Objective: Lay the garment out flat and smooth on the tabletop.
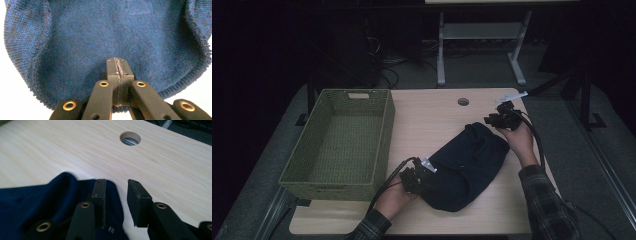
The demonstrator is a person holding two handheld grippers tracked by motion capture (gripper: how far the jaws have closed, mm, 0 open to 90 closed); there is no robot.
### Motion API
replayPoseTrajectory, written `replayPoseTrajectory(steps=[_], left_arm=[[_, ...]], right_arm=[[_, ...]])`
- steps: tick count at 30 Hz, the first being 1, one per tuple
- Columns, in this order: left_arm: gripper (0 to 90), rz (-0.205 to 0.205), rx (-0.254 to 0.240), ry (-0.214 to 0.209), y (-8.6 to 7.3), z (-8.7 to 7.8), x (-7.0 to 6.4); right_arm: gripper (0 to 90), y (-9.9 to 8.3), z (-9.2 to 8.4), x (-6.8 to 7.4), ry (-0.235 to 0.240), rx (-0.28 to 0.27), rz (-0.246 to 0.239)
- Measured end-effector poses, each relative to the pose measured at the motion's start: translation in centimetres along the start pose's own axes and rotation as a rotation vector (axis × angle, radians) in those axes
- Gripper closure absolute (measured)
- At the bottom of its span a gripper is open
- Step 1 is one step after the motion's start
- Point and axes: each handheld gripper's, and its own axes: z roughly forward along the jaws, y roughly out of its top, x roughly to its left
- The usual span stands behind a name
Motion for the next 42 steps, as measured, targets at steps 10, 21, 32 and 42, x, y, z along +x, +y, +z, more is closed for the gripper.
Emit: replayPoseTrajectory(steps=[10,21,32,42], left_arm=[[89.7,-0.012,-0.014,-0.007,0.0,0.1,0.1],[89.7,-0.005,-0.008,-0.006,-0.1,0.0,0.1],[89.7,-0.003,-0.006,-0.007,0.0,0.0,0.1],[89.2,0.002,-0.002,-0.009,0.1,0.1,0.1]], right_arm=[[89.6,-3.4,-4.2,2.6,0.036,0.020,-0.036],[89.6,-7.7,-7.1,7.0,0.128,-0.014,-0.071],[89.5,-11.7,-8.6,11.8,0.259,-0.023,-0.109],[89.5,-13.6,-6.0,13.4,0.279,0.085,-0.128]])
